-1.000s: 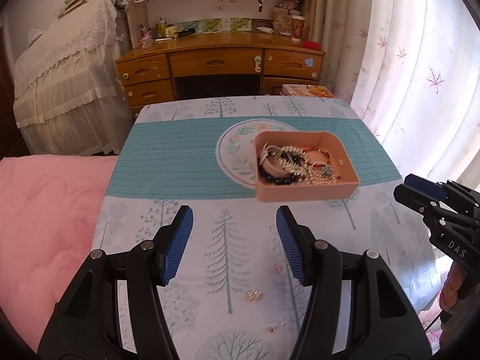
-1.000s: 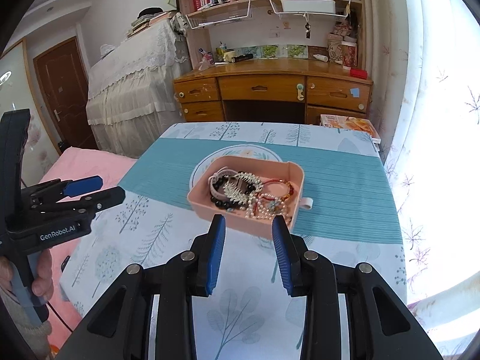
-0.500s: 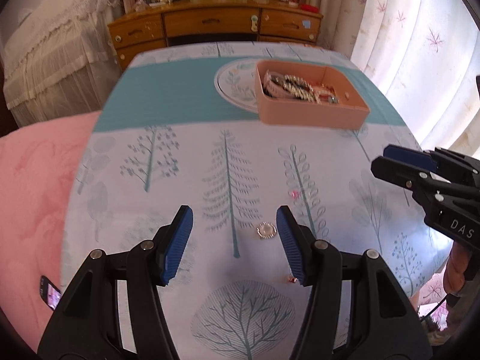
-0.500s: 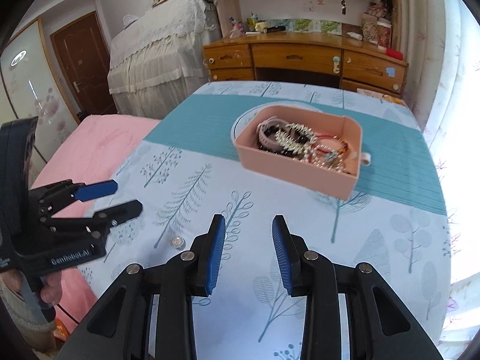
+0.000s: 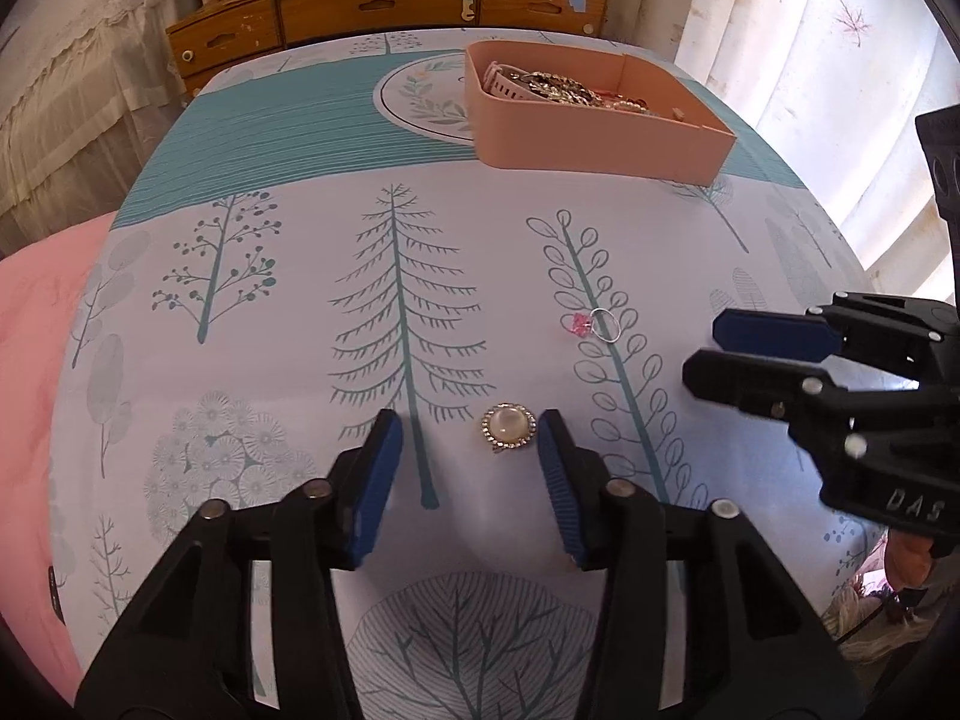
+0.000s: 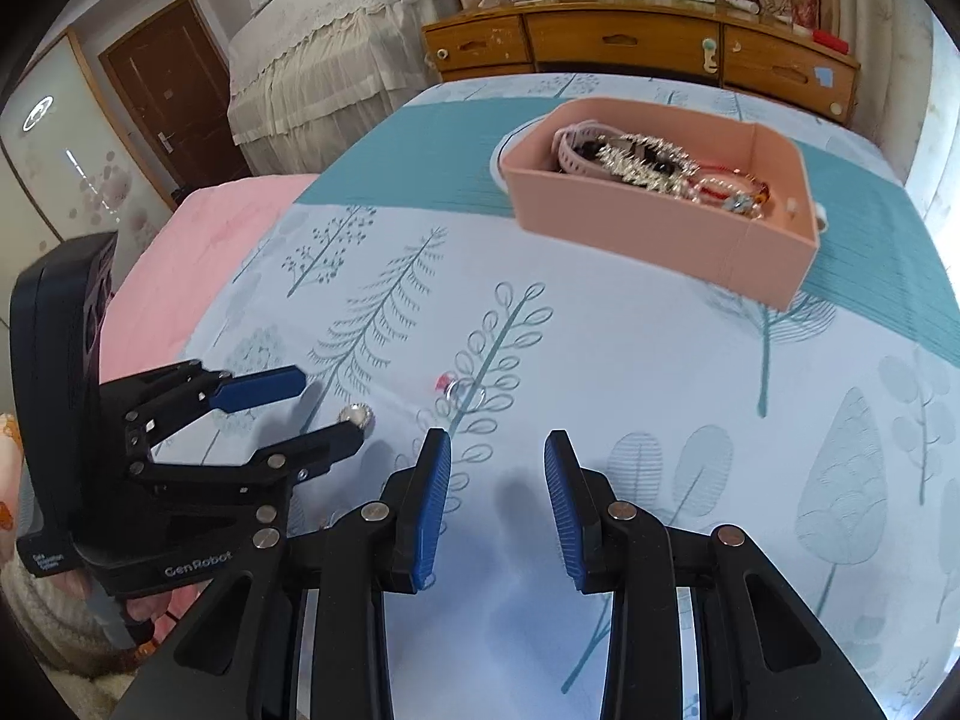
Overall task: Organize jewelry
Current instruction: 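Move both tools back toward the pearl brooch and rings, then grasp the pearl brooch with the left tool while the right tool grasps a red-stone ring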
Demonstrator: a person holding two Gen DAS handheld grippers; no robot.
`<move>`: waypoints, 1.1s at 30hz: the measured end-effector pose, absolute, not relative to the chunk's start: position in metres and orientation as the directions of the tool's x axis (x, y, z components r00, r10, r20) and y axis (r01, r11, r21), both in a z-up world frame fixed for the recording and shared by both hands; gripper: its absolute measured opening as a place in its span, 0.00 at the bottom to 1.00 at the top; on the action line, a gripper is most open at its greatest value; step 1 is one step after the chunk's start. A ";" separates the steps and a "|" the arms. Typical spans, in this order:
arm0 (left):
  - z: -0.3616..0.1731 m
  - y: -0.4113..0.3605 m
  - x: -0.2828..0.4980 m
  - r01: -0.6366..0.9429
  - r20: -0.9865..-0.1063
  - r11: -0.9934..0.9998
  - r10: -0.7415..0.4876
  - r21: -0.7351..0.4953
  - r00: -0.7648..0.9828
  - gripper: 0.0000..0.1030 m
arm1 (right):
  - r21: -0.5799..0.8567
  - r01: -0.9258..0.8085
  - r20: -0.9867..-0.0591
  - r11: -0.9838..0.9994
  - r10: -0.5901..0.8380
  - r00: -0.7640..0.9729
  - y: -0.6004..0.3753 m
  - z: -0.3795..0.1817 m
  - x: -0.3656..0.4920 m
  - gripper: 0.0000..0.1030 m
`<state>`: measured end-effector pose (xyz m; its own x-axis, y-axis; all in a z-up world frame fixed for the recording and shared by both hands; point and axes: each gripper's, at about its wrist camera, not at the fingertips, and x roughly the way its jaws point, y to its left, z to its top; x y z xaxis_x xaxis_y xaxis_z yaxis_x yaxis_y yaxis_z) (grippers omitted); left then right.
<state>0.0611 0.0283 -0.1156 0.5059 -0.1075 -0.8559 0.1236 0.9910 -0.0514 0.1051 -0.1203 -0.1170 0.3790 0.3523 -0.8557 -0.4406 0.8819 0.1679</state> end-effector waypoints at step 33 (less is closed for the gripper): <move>-0.093 0.079 0.020 0.061 -0.806 0.990 -0.141 -0.130 0.575 0.12 | 0.143 -0.724 -0.847 0.675 0.462 0.263 -0.077 -0.127 0.050 0.32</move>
<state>0.0197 0.0789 -0.0931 0.5753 -0.1415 -0.8056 0.0608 0.9896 -0.1304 0.0500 -0.0766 -0.1273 0.2631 0.4618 -0.8471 -0.7235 0.6753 0.1434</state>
